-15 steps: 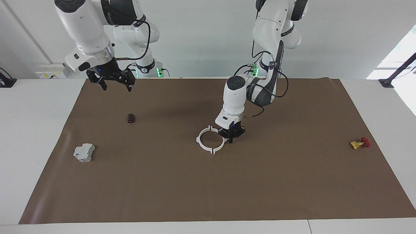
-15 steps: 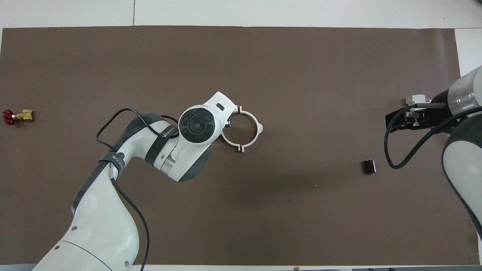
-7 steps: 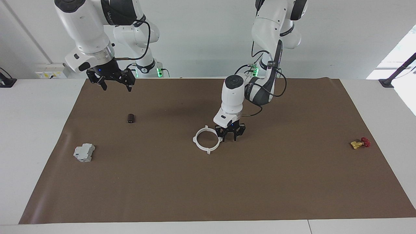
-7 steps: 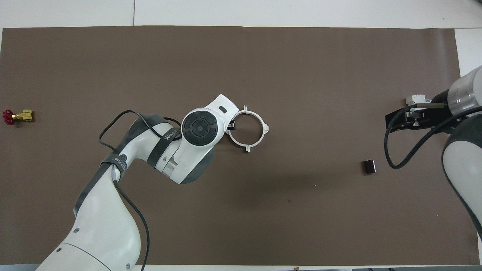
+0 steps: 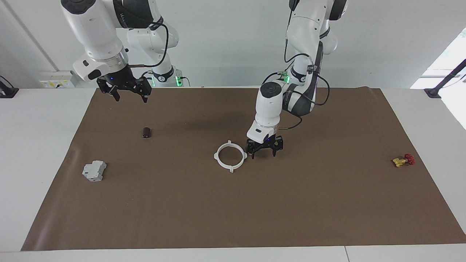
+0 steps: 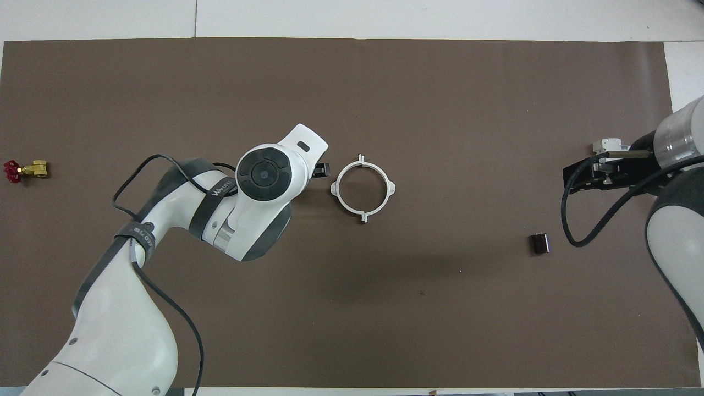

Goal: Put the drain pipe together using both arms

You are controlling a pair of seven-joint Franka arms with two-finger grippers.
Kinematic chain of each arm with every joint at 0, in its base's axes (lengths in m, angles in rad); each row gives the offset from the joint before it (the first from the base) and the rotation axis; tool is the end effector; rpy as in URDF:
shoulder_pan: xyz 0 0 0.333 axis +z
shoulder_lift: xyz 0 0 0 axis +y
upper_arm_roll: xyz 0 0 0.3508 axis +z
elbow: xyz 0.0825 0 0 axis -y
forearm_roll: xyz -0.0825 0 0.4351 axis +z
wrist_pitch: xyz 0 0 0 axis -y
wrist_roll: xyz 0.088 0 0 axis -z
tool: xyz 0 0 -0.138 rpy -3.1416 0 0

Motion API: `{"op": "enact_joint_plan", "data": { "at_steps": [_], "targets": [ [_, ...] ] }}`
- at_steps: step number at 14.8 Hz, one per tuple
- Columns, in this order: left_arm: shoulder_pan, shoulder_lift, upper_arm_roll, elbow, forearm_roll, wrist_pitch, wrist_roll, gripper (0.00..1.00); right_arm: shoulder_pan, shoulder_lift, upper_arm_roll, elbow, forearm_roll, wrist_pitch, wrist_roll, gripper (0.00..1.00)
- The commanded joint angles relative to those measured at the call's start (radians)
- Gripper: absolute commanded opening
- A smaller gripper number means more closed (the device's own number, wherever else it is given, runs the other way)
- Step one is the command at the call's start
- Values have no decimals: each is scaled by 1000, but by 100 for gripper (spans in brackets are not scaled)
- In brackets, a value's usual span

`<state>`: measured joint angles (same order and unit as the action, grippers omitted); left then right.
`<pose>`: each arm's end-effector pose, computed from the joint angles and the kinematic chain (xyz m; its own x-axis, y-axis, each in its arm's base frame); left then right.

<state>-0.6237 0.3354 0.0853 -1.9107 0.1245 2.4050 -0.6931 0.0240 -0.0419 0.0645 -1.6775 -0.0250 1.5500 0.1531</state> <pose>0.5958 -0.3549 0.3082 0.9785 0.0610 0.1968 0.0619 -0.9981 0.0013 0.5811 0.0487 0.5961 0.9946 -0.0656 -0.0804 -0.0625 -0.9972 0.0404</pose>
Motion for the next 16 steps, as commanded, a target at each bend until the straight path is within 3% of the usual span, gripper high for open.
{"op": "enact_joint_plan", "data": {
  "at_steps": [1, 12, 16],
  "targets": [
    [99, -113, -2, -74, 11, -52, 84, 100, -13, -7, 5, -2, 16, 1, -26, 100],
    [444, -311, -1, -47, -24, -297, 547, 100, -75, 2, 0, 30, 60, 19, -27, 100],
    [516, -342, 8, 56, -114, -478, 682, 100, -70, 1, 0, 28, 48, 16, -82, 100]
  ]
}}
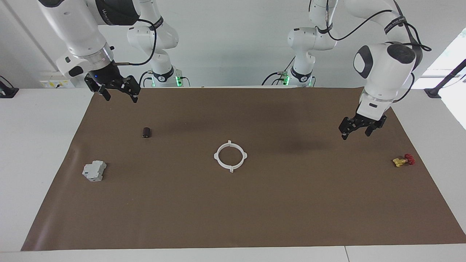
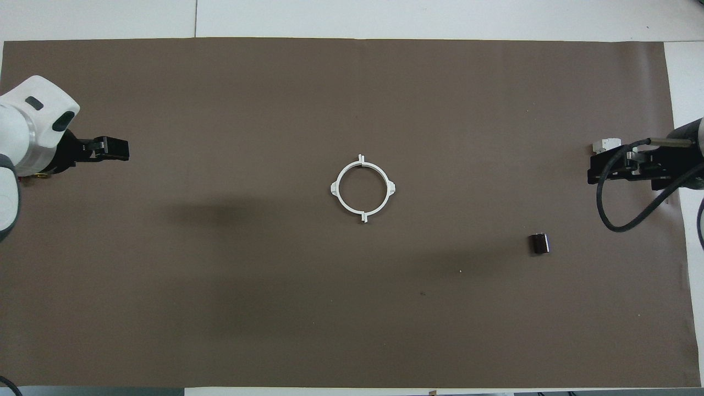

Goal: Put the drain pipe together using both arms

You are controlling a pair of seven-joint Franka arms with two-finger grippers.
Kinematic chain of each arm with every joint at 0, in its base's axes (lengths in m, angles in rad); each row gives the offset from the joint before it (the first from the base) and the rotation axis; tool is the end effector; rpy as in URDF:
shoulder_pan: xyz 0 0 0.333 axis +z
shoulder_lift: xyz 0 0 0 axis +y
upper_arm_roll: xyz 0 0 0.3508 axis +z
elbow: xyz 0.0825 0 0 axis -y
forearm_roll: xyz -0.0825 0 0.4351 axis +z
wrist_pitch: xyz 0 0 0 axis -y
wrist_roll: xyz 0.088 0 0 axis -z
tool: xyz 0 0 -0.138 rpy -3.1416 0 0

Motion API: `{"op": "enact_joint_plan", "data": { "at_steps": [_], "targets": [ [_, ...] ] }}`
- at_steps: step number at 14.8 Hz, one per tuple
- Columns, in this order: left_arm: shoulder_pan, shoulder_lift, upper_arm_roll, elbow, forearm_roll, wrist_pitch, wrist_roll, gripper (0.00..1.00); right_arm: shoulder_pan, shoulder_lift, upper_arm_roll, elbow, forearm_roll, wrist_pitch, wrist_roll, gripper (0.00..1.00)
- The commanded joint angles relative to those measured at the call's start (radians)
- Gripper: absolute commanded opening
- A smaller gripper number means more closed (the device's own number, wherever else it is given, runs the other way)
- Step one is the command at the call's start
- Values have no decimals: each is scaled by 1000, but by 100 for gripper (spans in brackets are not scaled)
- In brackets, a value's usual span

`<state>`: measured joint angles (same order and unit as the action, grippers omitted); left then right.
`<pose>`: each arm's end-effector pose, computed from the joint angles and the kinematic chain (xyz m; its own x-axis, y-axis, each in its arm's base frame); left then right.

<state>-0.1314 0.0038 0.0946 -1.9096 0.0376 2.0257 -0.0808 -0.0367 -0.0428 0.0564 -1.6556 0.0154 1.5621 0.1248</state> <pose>0.6240 -0.0198 0.4878 0.9931 0.0276 0.1143 0.0309 -0.9992 -0.0266 0.5863 0.0143 0.6089 0.9931 -0.1050 -0.0520 -0.1054 -0.9944 -0.0065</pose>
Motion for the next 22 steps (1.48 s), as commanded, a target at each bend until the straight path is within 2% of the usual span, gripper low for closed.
{"op": "enact_joint_plan", "data": {
  "at_steps": [1, 4, 8, 11, 12, 14, 22],
  "targets": [
    [38, -7, -1, 91, -36, -141, 85, 100, -8, 3, 8, 7, 6, 4, -57, 100],
    [70, 7, -1, 208, -50, -252, 93, 100, -11, 3, 8, 7, 6, 4, -59, 100],
    [104, 38, -1, 310, -71, -349, 151, 100, 0, 3, 10, 8, -20, -2, -60, 100],
    [105, 24, -1, 308, -70, -410, 151, 100, 0, 3, 11, 8, -18, -4, -62, 100],
    [105, -2, -1, 291, -70, -442, 151, 100, -2, 3, 11, 8, -17, -4, -62, 100],
    [105, -19, -3, 264, -70, -437, 148, 100, -2, 3, 11, 8, -17, -2, -62, 100],
    [102, -16, -4, 268, -59, -426, 148, 100, 0, 3, 11, 8, -17, -2, -62, 100]
  ]
}}
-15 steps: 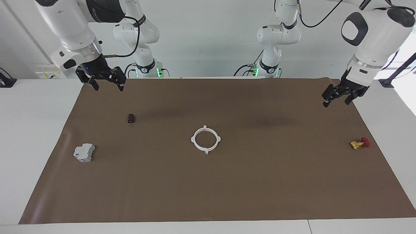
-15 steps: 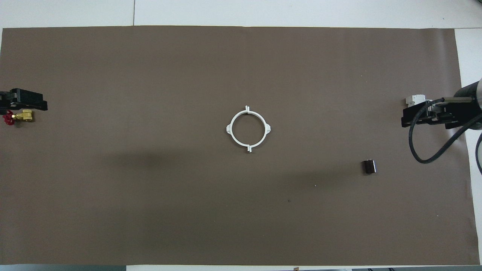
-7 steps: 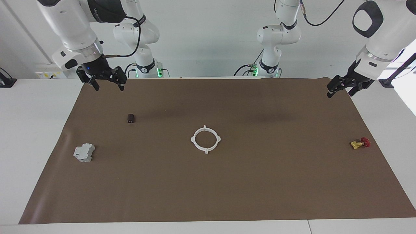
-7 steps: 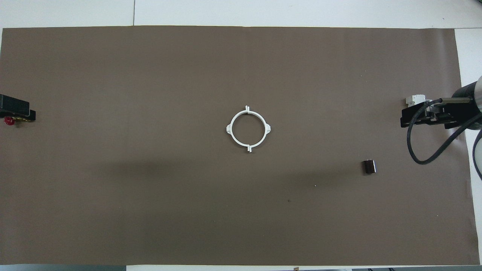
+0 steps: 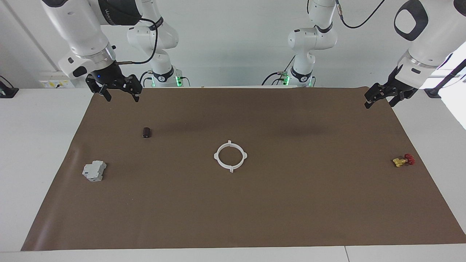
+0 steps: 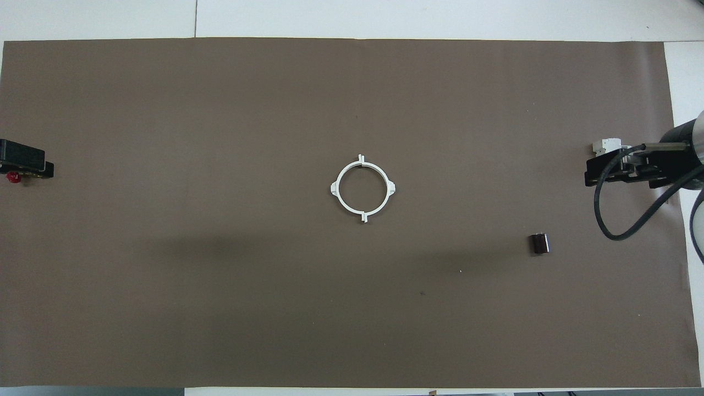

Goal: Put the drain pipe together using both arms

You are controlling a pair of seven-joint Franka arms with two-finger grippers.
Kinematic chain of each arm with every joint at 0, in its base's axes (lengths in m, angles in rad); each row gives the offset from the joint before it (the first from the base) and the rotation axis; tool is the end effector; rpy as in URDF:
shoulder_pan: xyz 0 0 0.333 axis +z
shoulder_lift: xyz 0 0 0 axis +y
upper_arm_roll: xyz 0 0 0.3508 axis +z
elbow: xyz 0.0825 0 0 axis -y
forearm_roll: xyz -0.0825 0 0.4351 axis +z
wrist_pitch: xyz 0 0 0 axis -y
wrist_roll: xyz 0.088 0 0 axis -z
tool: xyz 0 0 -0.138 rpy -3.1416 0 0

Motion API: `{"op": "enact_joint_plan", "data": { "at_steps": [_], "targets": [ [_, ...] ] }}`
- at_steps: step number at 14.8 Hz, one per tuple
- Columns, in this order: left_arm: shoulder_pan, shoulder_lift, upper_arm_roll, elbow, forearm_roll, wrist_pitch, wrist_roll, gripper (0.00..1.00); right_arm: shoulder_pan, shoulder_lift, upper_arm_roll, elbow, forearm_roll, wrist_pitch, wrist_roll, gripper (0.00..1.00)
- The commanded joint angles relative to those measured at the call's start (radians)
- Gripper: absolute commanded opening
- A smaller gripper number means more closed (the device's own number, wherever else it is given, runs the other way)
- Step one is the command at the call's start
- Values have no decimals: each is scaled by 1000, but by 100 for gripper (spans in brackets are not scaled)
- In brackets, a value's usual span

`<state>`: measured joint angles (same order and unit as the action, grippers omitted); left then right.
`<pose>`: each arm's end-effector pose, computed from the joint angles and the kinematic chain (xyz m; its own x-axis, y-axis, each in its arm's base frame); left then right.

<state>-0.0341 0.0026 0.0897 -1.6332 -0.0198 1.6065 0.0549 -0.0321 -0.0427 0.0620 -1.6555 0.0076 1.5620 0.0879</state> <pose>0.6061 0.0310 0.5972 0.9996 0.0014 -0.0282 0.0020 -0.9998 0.0211 0.5862 0.0193 0.6088 0.9970 -0.0581 -0.0511 -0.0582 -0.9983 -0.0005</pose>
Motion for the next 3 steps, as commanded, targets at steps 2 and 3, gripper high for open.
{"op": "enact_joint_plan", "data": {
  "at_steps": [2, 3],
  "targets": [
    [6, -13, 1, -2, -2, -5, 11, 100, -5, 3, 6, 8, -9, -2, -24, 100],
    [6, -13, 1, -4, -2, -2, 11, 100, -5, 3, 6, 8, -9, -2, -23, 100]
  ]
}}
